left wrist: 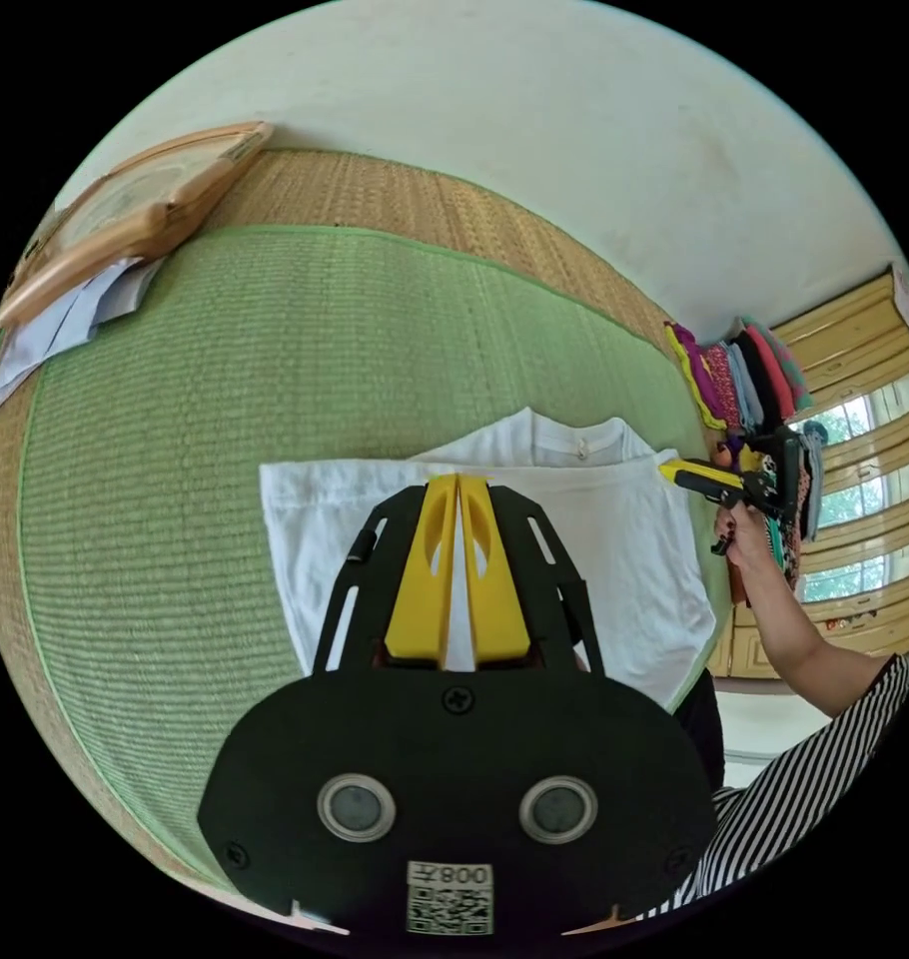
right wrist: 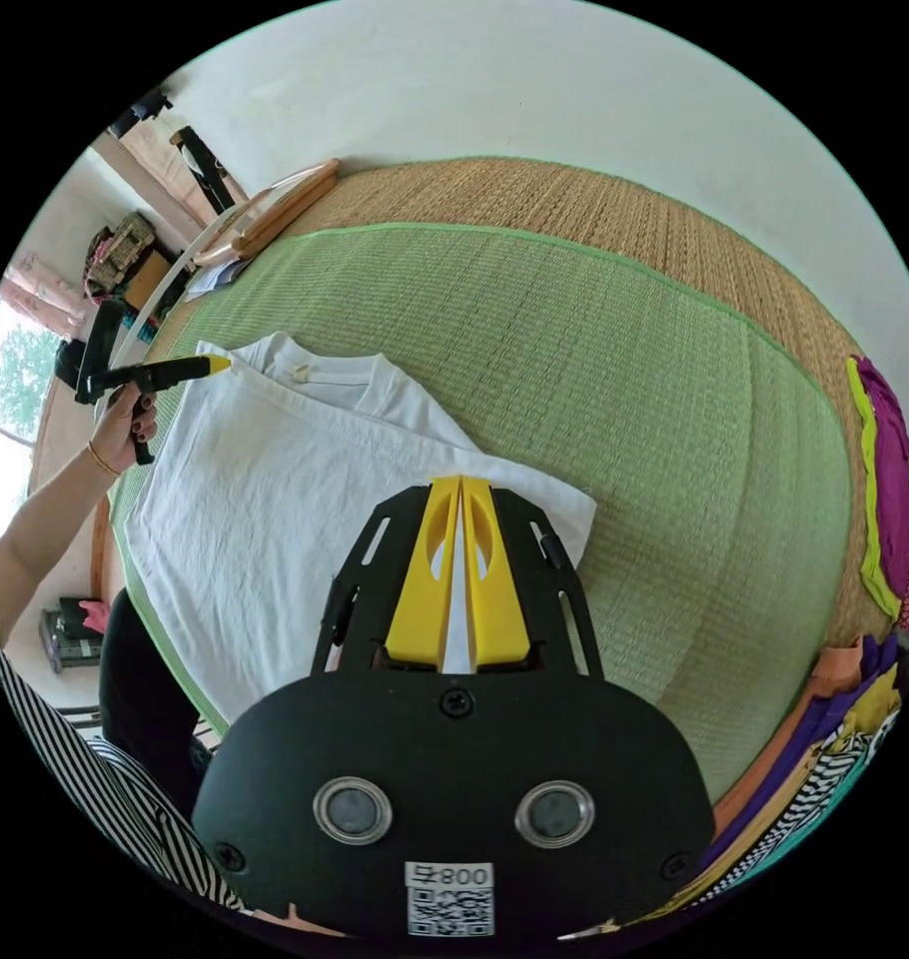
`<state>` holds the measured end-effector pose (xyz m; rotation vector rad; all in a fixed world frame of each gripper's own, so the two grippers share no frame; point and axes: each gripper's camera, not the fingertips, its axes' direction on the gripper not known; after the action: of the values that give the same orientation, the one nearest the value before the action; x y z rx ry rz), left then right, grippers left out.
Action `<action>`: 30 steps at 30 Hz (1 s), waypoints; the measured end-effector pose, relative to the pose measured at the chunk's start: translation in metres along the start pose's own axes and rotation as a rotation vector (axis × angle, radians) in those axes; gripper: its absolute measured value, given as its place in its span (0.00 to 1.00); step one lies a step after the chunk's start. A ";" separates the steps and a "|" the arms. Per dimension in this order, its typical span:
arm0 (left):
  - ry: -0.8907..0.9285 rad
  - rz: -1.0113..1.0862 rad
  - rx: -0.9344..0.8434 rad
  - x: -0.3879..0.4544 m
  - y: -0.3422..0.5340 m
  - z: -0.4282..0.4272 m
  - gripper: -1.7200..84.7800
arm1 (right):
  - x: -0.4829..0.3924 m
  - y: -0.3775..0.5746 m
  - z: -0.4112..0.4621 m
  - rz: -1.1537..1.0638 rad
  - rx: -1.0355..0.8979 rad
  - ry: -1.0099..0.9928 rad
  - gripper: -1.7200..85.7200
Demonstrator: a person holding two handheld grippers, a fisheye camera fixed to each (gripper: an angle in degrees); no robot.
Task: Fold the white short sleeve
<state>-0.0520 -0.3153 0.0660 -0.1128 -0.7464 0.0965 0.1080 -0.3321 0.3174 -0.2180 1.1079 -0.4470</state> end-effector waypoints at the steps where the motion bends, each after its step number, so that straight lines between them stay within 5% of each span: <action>1: 0.030 0.000 0.003 -0.007 0.003 0.000 0.02 | 0.001 0.000 0.002 0.006 -0.012 -0.004 0.02; 19: 0.082 0.015 0.035 -0.039 0.119 -0.058 0.03 | -0.003 0.042 -0.013 -0.017 0.020 -0.098 0.02; 30: 0.226 -0.260 -0.004 -0.103 0.314 -0.075 0.10 | 0.070 0.252 -0.060 0.279 0.079 -0.571 0.05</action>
<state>-0.0908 -0.0224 -0.1007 -0.0284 -0.5301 -0.1637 0.1400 -0.1364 0.1372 -0.1072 0.5468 -0.1585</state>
